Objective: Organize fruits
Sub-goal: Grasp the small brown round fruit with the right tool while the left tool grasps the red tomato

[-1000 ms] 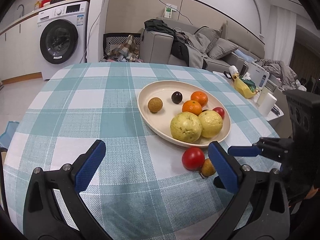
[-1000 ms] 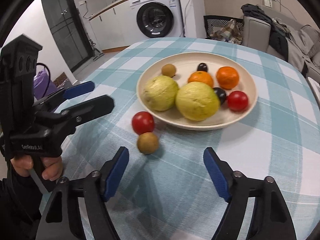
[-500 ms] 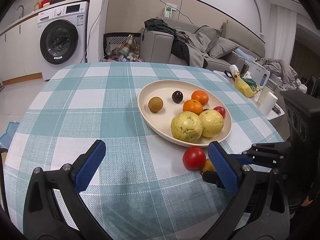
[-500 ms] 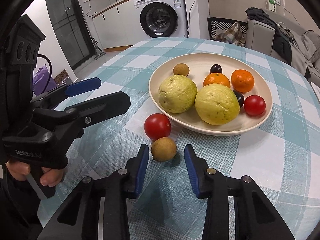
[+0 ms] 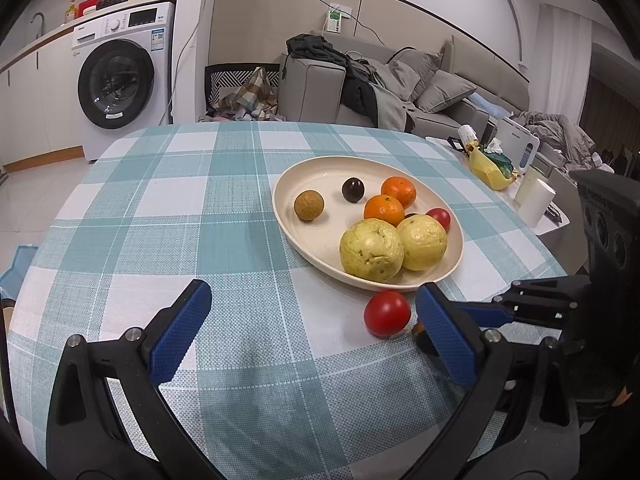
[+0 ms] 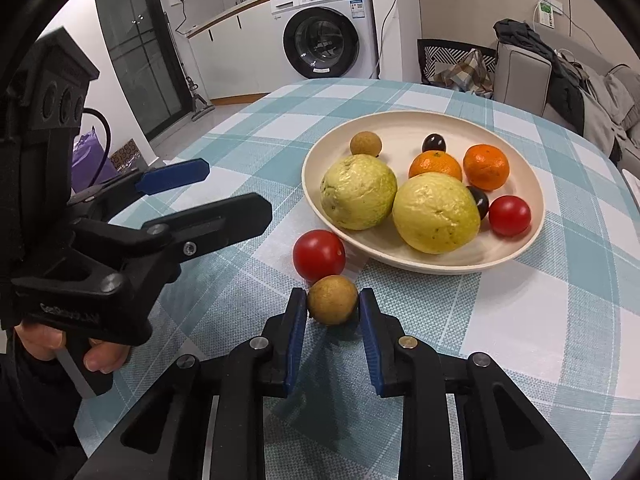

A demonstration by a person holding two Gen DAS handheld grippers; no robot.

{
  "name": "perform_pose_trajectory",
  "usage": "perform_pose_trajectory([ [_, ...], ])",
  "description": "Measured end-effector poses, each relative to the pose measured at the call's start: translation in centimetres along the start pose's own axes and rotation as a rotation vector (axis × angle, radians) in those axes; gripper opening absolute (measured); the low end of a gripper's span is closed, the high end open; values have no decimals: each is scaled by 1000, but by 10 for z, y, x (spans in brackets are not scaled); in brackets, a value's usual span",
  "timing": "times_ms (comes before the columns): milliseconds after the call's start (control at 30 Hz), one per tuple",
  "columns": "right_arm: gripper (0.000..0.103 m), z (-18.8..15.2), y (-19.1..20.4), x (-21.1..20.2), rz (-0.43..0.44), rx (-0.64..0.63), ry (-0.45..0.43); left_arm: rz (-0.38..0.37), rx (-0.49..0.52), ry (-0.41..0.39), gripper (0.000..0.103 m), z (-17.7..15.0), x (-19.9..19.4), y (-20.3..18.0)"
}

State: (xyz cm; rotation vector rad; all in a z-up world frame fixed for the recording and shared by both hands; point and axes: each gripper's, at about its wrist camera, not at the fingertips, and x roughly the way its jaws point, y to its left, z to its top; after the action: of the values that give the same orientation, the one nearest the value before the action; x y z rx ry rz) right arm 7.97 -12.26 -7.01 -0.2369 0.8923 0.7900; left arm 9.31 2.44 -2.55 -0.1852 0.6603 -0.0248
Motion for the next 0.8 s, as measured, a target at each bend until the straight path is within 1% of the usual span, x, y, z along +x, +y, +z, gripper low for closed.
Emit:
perform_pose_trajectory([
  [233, 28, 5, -18, -19, -33, 40, -50, 0, 9, 6, 101, -2, 3, -3],
  [433, 28, 11, -36, -39, -62, 82, -123, -38, 26, 34, 100, -4, 5, -9],
  [500, 28, 13, -42, -45, -70, 103, -146, -71, 29, 54, 96, -4, 7, -13],
  [533, 28, 14, -45, -47, -77, 112, -156, -83, 31, 69, 92, -5, 8, -15],
  [567, 28, 15, -48, -49, -80, 121, -166, -86, 34, 79, 85, -5, 10, -18],
  [633, 28, 15, -52, -51, -79, 132, -171, -88, 46, 107, 76, -7, 14, -22],
  [700, 28, 16, -54, -52, -83, 137, -172, -88, 63, 125, 71, -9, 18, -30],
  [767, 28, 16, -56, -52, -83, 142, -172, -92, 87, 141, 63, -11, 21, -35],
  [800, 28, 15, -56, -52, -83, 143, -172, -92, 99, 145, 62, -12, 21, -37],
])
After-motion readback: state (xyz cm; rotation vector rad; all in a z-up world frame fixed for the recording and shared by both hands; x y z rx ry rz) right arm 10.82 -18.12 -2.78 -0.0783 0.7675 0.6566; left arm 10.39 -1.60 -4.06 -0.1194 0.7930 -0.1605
